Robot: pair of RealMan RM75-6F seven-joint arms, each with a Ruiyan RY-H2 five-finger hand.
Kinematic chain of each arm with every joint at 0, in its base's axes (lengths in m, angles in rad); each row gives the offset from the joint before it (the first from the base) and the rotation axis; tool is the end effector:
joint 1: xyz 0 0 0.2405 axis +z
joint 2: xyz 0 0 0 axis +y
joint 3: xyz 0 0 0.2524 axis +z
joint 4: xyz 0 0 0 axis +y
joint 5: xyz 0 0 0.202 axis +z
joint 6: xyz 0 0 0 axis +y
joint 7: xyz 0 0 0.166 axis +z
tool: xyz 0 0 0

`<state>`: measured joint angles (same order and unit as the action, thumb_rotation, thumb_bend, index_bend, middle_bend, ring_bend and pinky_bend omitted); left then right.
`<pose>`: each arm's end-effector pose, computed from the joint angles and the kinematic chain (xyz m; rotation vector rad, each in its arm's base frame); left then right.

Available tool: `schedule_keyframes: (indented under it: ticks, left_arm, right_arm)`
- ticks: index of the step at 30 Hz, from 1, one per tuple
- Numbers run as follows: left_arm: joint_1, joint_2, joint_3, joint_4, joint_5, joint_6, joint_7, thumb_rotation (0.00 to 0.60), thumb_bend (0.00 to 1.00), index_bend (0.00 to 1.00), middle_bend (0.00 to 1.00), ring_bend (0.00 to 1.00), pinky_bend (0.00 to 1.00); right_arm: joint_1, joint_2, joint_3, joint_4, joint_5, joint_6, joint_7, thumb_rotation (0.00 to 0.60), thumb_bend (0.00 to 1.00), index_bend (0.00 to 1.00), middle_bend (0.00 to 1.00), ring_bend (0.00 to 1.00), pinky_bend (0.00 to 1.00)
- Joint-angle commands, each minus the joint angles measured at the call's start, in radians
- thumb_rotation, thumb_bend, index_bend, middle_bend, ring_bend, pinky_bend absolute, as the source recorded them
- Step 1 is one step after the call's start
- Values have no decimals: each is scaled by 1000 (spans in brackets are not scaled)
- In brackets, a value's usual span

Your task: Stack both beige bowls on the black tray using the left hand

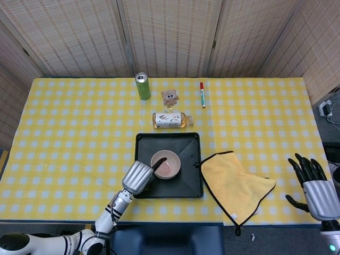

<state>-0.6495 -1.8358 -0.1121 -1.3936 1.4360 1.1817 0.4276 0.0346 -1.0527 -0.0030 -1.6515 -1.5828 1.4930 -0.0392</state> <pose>-0.0869 0.2920 -0.0734 -1.9192 -0.7273 -1.1844 -0.3029 -0.1754 0.1696 1.4723 -0.8844 0.8327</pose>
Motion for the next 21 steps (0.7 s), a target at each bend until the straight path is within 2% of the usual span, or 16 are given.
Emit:
schedule_keyframes:
  ticks: [1,4,7,8,9,11,12,13,14,15,17,21]
  left_arm:
    - [29,54,12,-60,32,57,28,600,323,165,1000,1000,1000]
    - [73,139,29,-136,57,121,40,600,318,160,1000,973,1000]
    - [139,251,53,-209,74,205,39,600,319,267,969,870,1000]
    - [163,288,62,-230,75,229,31,600,319,300,923,836,996]
    - [185,328,76,-252,74,246,18,600,319,320,834,768,954]
    - [234,437,115,-314,52,255,-33,600,319,296,619,559,731]
    - [250,487,133,-337,49,255,-56,600,318,245,426,361,482]
    - [276,545,152,-355,48,271,-82,600,319,220,346,278,371]
    - [297,579,162,-359,52,292,-95,600,319,172,195,120,157]
    - [318,607,172,-355,62,318,-108,600,318,141,103,34,43]
    - [372,648,187,-331,88,394,-156,600,318,121,40,0,0]
    - [472,676,222,-256,129,509,-292,600,317,118,9,0,0]
  right_arm:
    - [0,0,-3,0,-6,-2,0,600,214,0,0,0,0]
    - [0,-1,-8,1,-17,2,-3,600,214,0,0,0,0]
    - [-1,-4,-11,0,-28,6,-8,600,214,0,0,0,0]
    - [-1,-5,-11,-1,-30,7,-11,600,214,0,0,0,0]
    - [0,-7,-11,-1,-32,8,-14,600,214,0,0,0,0]
    - [2,-12,-10,-3,-35,7,-24,600,214,0,0,0,0]
    - [3,-15,-9,-4,-35,5,-29,600,214,0,0,0,0]
    - [5,-19,-8,-6,-36,3,-38,600,214,0,0,0,0]
    - [7,-22,-8,-7,-36,1,-44,600,214,0,0,0,0]
    - [8,-25,-7,-8,-36,-2,-51,600,214,0,0,0,0]
    - [11,-31,-6,-12,-36,-6,-61,600,214,0,0,0,0]
    - [12,-33,0,-20,-27,-5,-69,600,214,0,0,0,0]
